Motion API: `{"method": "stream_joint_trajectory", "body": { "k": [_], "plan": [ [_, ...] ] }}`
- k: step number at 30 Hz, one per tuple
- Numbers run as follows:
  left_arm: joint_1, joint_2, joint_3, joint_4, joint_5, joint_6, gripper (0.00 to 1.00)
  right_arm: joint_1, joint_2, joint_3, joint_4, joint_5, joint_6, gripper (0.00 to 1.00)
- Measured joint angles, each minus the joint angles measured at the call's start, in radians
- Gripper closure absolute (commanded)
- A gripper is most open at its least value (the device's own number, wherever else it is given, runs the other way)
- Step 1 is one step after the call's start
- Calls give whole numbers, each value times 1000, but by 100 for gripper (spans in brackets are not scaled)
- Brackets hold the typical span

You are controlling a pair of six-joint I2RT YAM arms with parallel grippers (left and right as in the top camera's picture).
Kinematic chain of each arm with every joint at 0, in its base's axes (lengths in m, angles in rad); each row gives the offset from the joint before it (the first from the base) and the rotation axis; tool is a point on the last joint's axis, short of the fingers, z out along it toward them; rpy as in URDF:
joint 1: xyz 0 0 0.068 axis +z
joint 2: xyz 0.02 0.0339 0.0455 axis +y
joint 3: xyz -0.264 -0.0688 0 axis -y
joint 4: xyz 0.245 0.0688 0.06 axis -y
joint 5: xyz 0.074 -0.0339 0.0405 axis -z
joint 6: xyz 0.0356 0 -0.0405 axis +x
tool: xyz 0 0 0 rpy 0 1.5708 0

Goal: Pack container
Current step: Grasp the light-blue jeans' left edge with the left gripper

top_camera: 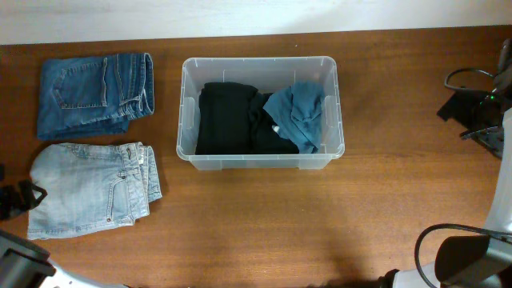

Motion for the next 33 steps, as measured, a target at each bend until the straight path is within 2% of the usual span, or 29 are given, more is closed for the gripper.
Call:
{"method": "stream_joint_trajectory", "body": {
  "k": [14, 33],
  "plan": [
    [0, 96, 5, -13, 90, 0, 0, 0, 0, 0, 0, 0, 0, 2],
    [0, 113, 18, -80, 150, 5, 1, 0, 0, 0, 0, 0, 0, 2]
  ]
}}
